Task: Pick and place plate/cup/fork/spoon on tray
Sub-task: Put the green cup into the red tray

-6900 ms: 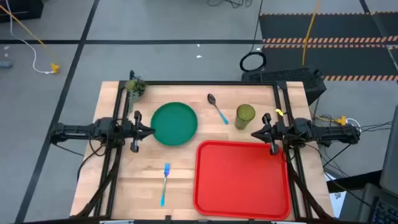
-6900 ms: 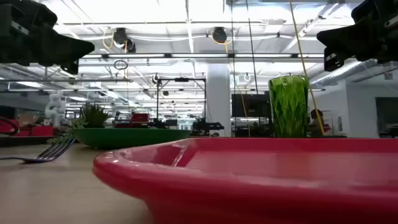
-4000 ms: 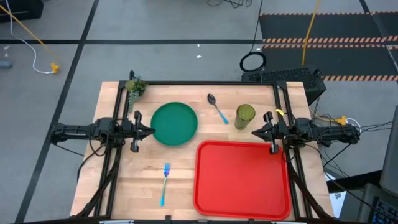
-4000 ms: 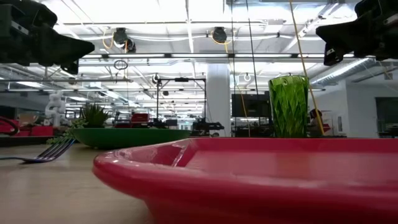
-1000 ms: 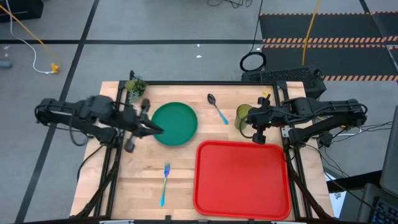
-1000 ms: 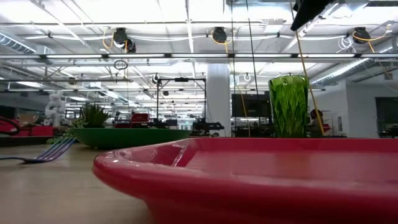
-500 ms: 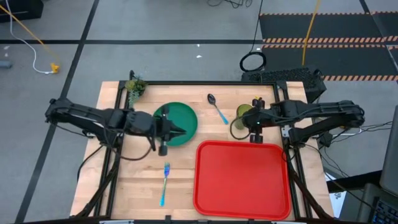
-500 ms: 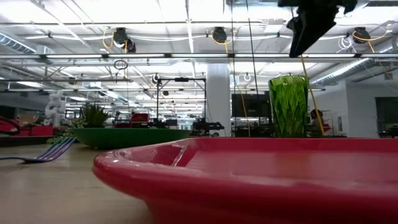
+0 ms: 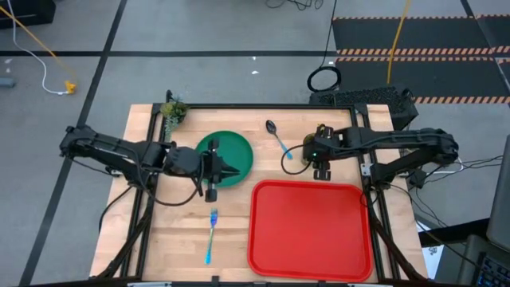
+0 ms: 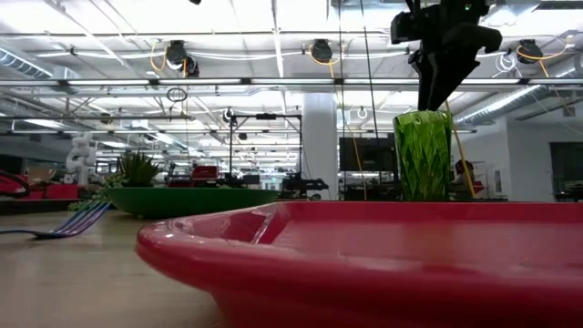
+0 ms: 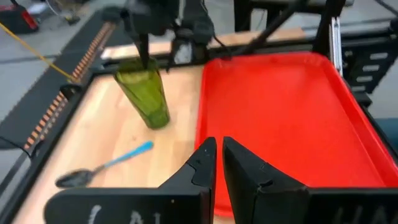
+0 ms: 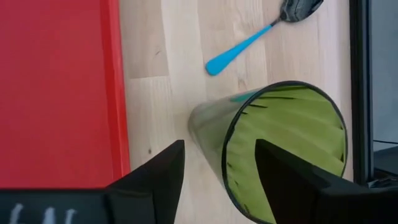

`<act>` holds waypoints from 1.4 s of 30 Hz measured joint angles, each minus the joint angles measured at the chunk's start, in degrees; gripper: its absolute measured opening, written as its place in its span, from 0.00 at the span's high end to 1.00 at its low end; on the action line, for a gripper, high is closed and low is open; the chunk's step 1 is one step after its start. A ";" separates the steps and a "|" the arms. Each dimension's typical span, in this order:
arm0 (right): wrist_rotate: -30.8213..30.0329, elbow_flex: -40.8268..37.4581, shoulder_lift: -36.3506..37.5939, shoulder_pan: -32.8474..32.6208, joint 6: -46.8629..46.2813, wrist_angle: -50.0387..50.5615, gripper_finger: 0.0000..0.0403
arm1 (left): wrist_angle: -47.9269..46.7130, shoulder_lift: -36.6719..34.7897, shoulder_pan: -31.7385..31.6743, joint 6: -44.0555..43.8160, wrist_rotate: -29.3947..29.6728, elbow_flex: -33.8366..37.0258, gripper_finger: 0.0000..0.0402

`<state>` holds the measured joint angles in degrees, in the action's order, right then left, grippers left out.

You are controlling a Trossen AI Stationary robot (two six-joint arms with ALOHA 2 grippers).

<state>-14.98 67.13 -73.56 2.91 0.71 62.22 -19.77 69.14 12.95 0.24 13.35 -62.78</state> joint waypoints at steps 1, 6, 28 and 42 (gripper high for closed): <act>0.00 0.00 -0.26 0.06 0.00 0.07 0.54 | -0.89 0.00 0.37 -0.62 -0.03 0.00 0.92; 0.22 0.00 -1.70 0.87 -0.03 0.51 0.62 | -2.86 0.46 2.59 -3.01 -0.04 0.02 0.92; 3.72 3.79 -2.84 -3.35 -16.33 11.51 0.99 | 0.61 1.16 4.30 -3.75 0.26 0.07 0.92; 4.81 17.02 -2.84 -18.46 -40.15 27.19 1.00 | 2.08 1.16 4.30 -3.51 0.28 0.07 0.92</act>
<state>-10.18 84.15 -76.40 -15.55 -39.44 89.41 -17.69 70.30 17.26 -3.27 13.63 -62.72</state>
